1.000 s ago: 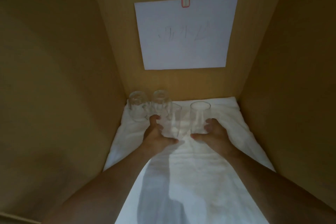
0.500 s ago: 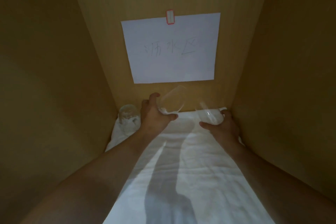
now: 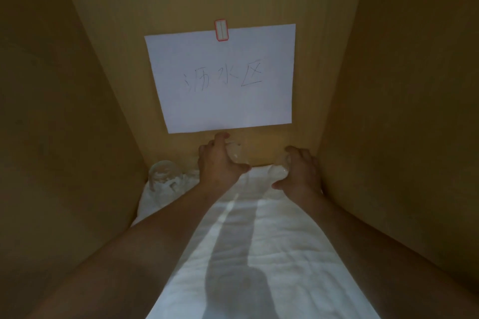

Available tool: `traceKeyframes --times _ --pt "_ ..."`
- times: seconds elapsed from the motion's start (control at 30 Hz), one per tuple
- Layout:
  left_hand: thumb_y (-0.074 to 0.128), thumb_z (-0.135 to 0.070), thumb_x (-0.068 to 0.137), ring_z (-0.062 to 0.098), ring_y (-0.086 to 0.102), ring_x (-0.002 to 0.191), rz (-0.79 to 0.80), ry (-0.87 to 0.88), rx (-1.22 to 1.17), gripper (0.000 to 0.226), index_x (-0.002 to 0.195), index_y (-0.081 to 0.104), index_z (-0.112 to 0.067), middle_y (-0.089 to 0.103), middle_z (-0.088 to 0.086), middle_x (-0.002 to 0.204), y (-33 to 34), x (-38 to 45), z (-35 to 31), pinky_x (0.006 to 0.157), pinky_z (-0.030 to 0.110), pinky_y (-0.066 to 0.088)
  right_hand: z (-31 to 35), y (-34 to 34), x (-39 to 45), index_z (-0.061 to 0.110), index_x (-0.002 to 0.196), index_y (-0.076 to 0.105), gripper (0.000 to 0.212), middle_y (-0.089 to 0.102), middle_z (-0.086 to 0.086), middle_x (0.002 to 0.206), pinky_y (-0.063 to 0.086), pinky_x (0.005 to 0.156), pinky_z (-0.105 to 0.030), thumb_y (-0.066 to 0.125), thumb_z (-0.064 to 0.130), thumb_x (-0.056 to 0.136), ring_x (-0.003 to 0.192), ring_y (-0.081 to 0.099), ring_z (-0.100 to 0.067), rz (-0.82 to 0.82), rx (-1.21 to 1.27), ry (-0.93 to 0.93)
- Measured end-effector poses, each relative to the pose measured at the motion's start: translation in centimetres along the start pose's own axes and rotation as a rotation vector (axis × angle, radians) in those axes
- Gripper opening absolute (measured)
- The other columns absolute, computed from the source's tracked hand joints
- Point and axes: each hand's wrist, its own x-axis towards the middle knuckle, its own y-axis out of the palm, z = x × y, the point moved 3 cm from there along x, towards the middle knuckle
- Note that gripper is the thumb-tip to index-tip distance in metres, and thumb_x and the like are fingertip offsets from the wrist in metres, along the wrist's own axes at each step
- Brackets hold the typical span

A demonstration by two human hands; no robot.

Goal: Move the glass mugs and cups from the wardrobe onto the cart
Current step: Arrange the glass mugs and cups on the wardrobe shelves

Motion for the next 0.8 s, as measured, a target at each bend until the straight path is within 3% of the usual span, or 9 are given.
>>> traceKeyframes --times 0.23,0.37,0.6,0.8 --pt "0.093 -0.048 0.057 0.028 0.05 0.121 0.074 0.09 0.234 0.091 0.135 0.05 -0.03 0.063 -0.001 0.129 1.5 0.8 0.5 0.097 0.036 0.043 2.3 1.9 1.4 0.019 0.151 0.039 0.1 0.042 -0.005 0.148 0.036 0.102 -0.031 0.091 0.016 0.066 0.129 0.04 -0.028 0.119 -0.107 -0.274" --pt "0.092 -0.051 0.059 0.028 0.051 0.121 0.093 0.093 0.311 0.092 0.138 0.051 -0.031 0.063 -0.003 0.131 1.9 1.1 1.4 0.097 0.036 0.044 3.2 3.1 1.8 0.02 0.149 0.043 0.096 0.044 -0.003 0.148 0.041 0.098 -0.031 0.088 0.007 0.066 0.126 0.042 -0.027 0.107 -0.126 -0.373" --pt "0.092 -0.049 0.062 0.028 0.052 0.119 0.134 0.101 0.319 0.092 0.141 0.049 -0.026 0.062 0.0 0.133 2.3 1.7 3.3 0.095 0.035 0.042 4.2 4.8 2.7 0.023 0.153 0.039 0.095 0.035 -0.005 0.157 0.039 0.104 -0.032 0.083 0.003 0.071 0.136 0.037 -0.028 0.12 -0.115 -0.414" --pt "0.093 -0.044 0.063 0.027 0.049 0.125 0.186 0.068 0.298 0.097 0.144 0.045 -0.021 0.057 0.002 0.139 2.5 2.5 3.2 0.096 0.034 0.042 4.2 4.8 3.0 0.023 0.155 0.033 0.097 0.031 -0.005 0.16 0.036 0.109 -0.033 0.085 0.014 0.074 0.139 0.034 -0.029 0.128 -0.144 -0.427"
